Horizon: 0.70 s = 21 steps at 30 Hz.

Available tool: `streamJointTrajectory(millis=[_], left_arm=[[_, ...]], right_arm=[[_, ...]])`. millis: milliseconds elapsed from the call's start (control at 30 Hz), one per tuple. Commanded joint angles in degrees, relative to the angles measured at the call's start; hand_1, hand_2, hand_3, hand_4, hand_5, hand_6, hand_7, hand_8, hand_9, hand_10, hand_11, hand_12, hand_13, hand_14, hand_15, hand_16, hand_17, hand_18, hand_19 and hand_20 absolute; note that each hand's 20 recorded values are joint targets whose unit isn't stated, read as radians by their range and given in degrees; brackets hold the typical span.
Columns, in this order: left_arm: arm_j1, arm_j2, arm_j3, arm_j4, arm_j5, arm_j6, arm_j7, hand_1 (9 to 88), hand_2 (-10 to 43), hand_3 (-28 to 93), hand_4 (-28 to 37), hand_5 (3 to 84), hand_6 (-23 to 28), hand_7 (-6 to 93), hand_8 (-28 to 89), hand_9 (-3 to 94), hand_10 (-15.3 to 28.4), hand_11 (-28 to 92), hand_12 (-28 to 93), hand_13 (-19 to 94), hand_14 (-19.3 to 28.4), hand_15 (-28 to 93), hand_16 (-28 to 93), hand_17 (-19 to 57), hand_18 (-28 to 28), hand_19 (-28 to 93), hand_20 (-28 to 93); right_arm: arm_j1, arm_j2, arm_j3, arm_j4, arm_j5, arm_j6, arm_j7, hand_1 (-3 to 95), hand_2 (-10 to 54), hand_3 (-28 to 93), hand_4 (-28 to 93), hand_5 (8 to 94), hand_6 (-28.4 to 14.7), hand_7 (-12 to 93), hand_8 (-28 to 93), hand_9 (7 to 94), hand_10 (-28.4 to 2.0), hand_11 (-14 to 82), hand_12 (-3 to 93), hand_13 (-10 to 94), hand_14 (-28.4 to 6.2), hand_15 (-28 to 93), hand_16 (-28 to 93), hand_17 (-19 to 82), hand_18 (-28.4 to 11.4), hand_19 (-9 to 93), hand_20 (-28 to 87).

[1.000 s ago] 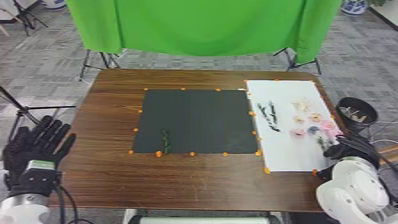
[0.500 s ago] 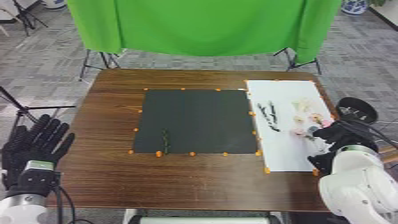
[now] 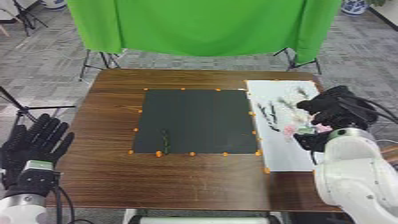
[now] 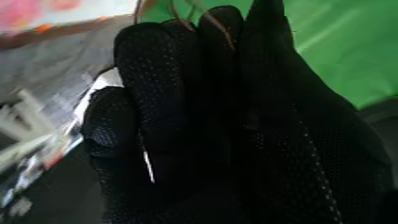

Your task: Arrange flowers

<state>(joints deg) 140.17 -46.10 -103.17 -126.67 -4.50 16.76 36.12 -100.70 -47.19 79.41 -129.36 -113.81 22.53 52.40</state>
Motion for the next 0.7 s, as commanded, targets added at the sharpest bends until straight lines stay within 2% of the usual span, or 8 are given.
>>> streamJointTrajectory(millis=[33, 100, 200, 333, 400, 467, 600, 700], left_arm=[[3.7, -1.93, -0.77, -1.62, -0.97, 0.76, 0.14, 29.1, 18.5, 71, -28.3, 45.7, 9.3, 17.8, -10, 39.5, 16.5, 23, 11, 28, 15.7, 40, -9, -6.4, 14.5, 43, 9], [1.7, -1.19, 0.31, -0.90, -0.86, 0.06, -0.30, 29.1, 18.4, 71, -28.3, 45.7, 9.3, 17.8, -10, 39.5, 16.5, 23, 11, 28, 15.7, 40, -9, -6.4, 14.5, 43, 9], [-0.1, -0.86, 0.87, -0.27, 1.19, -0.92, -3.45, 29.1, 18.4, 71, -28.3, 45.7, 9.3, 17.8, -10, 39.5, 16.5, 23, 11, 28, 15.7, 40, -9, -6.4, 14.5, 43, 9], [0.7, -1.94, 1.13, -0.65, 0.64, -0.36, -5.25, 29.0, 18.3, 70, -28.3, 45.5, 9.4, 17.6, -10, 39.1, 16.5, 23, 11, 28, 15.8, 40, -9, -6.5, 14.4, 43, 9], [0.8, -2.20, 1.51, -0.79, -0.92, -0.04, -5.15, 29.1, 18.2, 70, -28.3, 45.3, 9.5, 17.4, -10, 39.0, 16.5, 22, 11, 27, 15.8, 40, -9, -6.5, 14.4, 42, 9], [-0.3, -1.53, 2.03, -0.38, -0.34, -0.62, -5.15, 29.1, 18.2, 70, -28.3, 45.3, 9.5, 17.2, -10, 39.0, 16.5, 22, 11, 27, 15.7, 40, -9, -6.5, 14.4, 42, 9], [-1.6, -1.46, 2.26, -0.15, 1.22, -0.42, -7.60, 29.0, 18.1, 70, -28.3, 45.2, 9.5, 17.1, -9, 38.8, 16.6, 22, 11, 27, 15.8, 40, -9, -6.5, 14.4, 42, 9], [-2.5, -2.03, 3.47, 0.18, -0.21, 0.92, -8.46, 29.0, 18.0, 70, -28.3, 45.1, 9.4, 17.0, -9, 38.8, 16.6, 23, 11, 27, 15.8, 40, -9, -6.6, 14.4, 43, 9]], right_arm=[[9.9, -6.4, -14.2, 2.0, 0.4, -2.2, -2.1, 56.8, -9.5, 70, -28, 82.5, -0.9, 25, 14, 86.7, -10.6, 7.5, 33.2, 79, -9.2, 48, 34, 41, -24.1, 90, 31], [13.2, -7.5, -18.2, 3.8, -0.6, -3.0, -2.7, 56.7, -9.5, 70, -28, 82.6, -0.9, 25, 14, 86.8, -10.8, 7.7, 33.3, 79, -9.2, 48, 33, 41, -24.1, 90, 31], [16.7, -10.3, -22.6, 5.9, -0.7, -4.6, -2.1, 56.6, -9.5, 70, -28, 82.6, -0.9, 26, 14, 86.9, -10.7, 7.7, 33.2, 79, -9.2, 48, 33, 41, -24.3, 90, 31], [20.8, -16.0, -28.2, 10.6, -2.4, -4.0, 0.8, 56.6, -9.5, 70, -27, 82.6, -1.1, 26, 14, 87.0, -10.8, 7.8, 33.1, 79, -9.6, 49, 33, 41, -24.6, 90, 31], [21.8, -19.0, -29.4, 12.5, -0.7, -4.3, 2.9, 56.5, -9.5, 70, -27, 82.7, -1.2, 25, 14, 87.0, -11.1, 7.9, 33.1, 80, -9.8, 49, 32, 42, -24.8, 91, 30], [23.6, -20.6, -31.7, 15.4, -2.6, -4.5, 3.0, 56.4, -9.5, 70, -27, 82.9, -1.4, 25, 14, 87.3, -11.6, 8.5, 32.7, 80, -10.1, 49, 31, 42, -25.2, 91, 30], [24.7, -22.8, -35.4, 19.2, -6.6, -3.2, 4.2, 56.4, -9.5, 70, -27, 83.0, -1.6, 25, 15, 87.2, -12.0, 9.3, 32.6, 81, -10.4, 50, 30, 43, -25.8, 92, 30], [24.3, -24.7, -36.8, 21.6, -9.7, -3.3, 3.8, 56.5, -9.5, 70, -27, 83.1, -1.7, 25, 15, 87.2, -12.3, 9.6, 32.3, 81, -10.5, 50, 29, 43, -26.0, 92, 29]])
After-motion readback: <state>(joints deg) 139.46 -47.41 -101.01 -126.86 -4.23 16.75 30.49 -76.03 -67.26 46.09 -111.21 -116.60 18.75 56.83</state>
